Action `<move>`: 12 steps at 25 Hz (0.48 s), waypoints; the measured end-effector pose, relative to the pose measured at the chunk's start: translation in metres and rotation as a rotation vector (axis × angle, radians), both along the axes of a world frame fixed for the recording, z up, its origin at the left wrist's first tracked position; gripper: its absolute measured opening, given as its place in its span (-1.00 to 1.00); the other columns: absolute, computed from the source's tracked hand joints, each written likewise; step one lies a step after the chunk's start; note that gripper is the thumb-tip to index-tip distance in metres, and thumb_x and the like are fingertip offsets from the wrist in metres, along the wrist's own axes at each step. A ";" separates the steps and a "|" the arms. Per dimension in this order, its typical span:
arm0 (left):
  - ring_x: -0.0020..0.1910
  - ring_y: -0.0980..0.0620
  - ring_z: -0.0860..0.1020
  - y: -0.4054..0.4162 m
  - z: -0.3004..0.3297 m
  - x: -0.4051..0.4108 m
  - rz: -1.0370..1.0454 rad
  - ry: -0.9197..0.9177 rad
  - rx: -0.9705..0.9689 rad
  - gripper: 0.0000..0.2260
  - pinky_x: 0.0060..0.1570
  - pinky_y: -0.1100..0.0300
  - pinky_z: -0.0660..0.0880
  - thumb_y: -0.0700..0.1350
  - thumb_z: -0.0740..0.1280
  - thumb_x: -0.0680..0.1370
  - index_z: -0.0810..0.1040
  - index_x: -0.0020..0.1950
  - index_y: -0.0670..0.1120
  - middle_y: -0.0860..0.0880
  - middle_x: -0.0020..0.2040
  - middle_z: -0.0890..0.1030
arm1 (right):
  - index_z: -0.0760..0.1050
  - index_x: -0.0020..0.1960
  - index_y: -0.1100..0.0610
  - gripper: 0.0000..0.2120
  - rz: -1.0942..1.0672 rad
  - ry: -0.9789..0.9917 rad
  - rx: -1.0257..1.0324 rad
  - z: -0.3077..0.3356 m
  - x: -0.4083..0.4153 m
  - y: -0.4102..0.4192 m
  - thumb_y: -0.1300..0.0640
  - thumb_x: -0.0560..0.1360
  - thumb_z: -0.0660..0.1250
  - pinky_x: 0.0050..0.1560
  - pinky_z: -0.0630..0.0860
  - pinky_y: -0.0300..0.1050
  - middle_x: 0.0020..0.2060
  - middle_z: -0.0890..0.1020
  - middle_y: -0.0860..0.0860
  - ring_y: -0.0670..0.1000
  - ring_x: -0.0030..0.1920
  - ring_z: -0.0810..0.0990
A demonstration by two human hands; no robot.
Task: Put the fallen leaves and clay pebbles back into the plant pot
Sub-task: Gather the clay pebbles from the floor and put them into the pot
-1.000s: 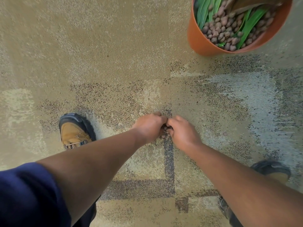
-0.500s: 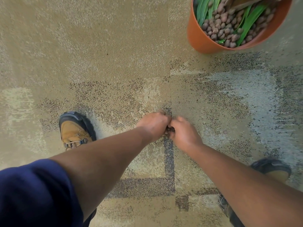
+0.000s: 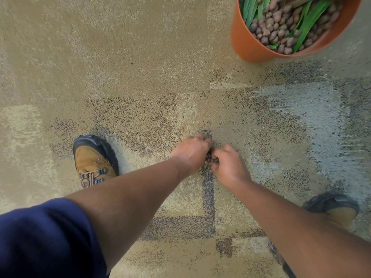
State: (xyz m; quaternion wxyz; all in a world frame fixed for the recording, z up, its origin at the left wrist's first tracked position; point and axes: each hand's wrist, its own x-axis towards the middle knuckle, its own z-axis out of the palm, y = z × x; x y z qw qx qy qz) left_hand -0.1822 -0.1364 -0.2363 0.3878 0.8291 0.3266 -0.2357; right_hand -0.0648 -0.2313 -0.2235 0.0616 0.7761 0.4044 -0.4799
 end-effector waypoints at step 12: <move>-0.10 0.03 0.56 0.003 -0.004 -0.006 -0.034 -0.036 0.003 -0.83 -0.11 0.18 0.63 -0.02 0.32 0.66 0.57 0.20 -0.03 0.04 -0.04 0.51 | 0.50 -0.02 0.07 -0.93 0.054 -0.002 0.037 0.002 0.004 -0.005 0.17 0.65 0.31 0.02 0.65 -0.05 -0.01 0.51 -0.02 -0.01 -0.07 0.57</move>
